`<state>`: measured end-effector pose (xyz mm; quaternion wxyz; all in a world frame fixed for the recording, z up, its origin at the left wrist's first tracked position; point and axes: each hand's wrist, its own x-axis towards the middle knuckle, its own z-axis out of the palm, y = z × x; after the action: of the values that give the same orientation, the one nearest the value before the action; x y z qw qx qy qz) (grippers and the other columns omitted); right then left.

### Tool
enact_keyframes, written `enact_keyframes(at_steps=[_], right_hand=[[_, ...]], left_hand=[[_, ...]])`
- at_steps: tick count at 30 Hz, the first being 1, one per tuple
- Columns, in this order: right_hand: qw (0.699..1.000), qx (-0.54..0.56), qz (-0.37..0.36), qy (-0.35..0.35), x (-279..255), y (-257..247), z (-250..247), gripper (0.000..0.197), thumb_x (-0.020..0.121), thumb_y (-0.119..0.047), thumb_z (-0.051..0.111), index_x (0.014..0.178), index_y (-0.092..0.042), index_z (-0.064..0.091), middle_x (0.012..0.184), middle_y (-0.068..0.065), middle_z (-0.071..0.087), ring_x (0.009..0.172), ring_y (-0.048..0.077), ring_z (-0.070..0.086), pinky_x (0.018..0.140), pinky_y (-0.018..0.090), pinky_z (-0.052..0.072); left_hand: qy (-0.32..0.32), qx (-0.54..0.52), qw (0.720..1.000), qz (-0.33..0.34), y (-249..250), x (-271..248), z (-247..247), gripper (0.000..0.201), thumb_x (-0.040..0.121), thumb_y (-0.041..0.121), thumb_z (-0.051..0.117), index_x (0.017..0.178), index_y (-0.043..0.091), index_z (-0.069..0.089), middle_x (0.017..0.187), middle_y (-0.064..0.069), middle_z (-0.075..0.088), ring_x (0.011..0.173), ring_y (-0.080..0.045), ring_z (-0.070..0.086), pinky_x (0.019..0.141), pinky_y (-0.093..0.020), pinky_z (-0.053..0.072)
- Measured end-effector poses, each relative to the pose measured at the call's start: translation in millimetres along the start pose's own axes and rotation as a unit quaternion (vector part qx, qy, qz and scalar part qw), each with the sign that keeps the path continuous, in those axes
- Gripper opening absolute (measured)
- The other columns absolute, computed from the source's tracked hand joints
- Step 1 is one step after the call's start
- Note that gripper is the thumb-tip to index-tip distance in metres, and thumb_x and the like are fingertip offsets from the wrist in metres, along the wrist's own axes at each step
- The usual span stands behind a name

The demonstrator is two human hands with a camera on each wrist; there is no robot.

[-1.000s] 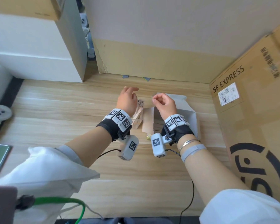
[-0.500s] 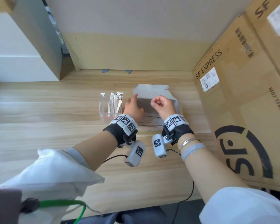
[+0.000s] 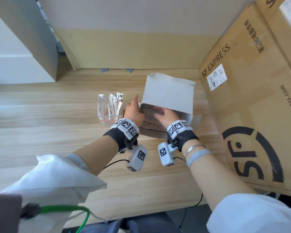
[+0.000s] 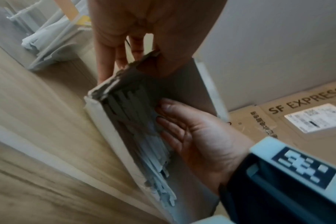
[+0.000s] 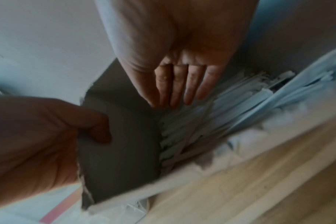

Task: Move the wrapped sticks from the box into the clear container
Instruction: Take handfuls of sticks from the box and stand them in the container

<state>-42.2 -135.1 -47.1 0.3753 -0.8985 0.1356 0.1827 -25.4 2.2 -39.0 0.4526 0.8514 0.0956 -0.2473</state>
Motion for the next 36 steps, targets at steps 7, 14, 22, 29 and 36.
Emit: enact_keyframes(at_steps=[7,14,22,29,36], right_hand=[[0.989,-0.138,-0.028,-0.054,-1.1,4.0,18.4,0.047,0.085,-0.015,0.054,0.132,-0.018,0.049,0.131,0.011,0.057,0.118,0.030,0.053,0.097,0.032,0.044],[0.944,-0.321,0.001,-0.076,0.8,13.2,23.3,0.053,0.081,-0.017,0.058,0.132,-0.019,0.046,0.139,0.005,0.047,0.128,0.029,0.044,0.103,0.042,0.042],[0.944,-0.319,-0.015,-0.080,-2.6,12.0,30.7,0.047,0.077,-0.005,0.061,0.122,-0.012,0.048,0.125,0.012,0.056,0.114,0.032,0.055,0.091,0.037,0.048],[0.926,-0.354,0.010,-0.131,-4.7,7.9,29.3,0.036,0.085,-0.011,0.057,0.121,-0.005,0.055,0.130,0.015,0.053,0.119,0.030,0.052,0.096,0.034,0.044],[0.933,-0.324,0.031,-0.152,-11.2,2.1,30.7,0.039,0.086,-0.008,0.055,0.125,-0.006,0.052,0.125,0.015,0.059,0.114,0.031,0.057,0.094,0.035,0.046]], left_hand=[[0.017,-0.009,0.999,0.042,-13.7,-8.2,8.2,0.063,0.082,-0.006,0.045,0.139,0.014,0.029,0.134,-0.022,0.043,0.121,-0.035,0.046,0.098,-0.040,0.040],[0.024,-0.017,0.999,0.032,-13.8,-11.0,8.1,0.062,0.083,-0.007,0.041,0.140,0.015,0.027,0.136,-0.022,0.041,0.122,-0.035,0.046,0.099,-0.041,0.039],[0.032,-0.017,0.999,0.026,-13.4,-16.4,11.2,0.064,0.083,-0.008,0.040,0.141,0.017,0.026,0.135,-0.024,0.041,0.125,-0.036,0.041,0.102,-0.046,0.036],[0.030,-0.016,0.999,0.021,-14.4,-17.1,12.6,0.064,0.084,-0.003,0.043,0.141,0.019,0.025,0.135,-0.023,0.041,0.124,-0.038,0.042,0.102,-0.049,0.039],[0.023,-0.020,0.999,0.018,-14.2,-16.5,11.7,0.064,0.086,-0.003,0.041,0.142,0.021,0.024,0.135,-0.023,0.040,0.125,-0.037,0.040,0.103,-0.048,0.036]])
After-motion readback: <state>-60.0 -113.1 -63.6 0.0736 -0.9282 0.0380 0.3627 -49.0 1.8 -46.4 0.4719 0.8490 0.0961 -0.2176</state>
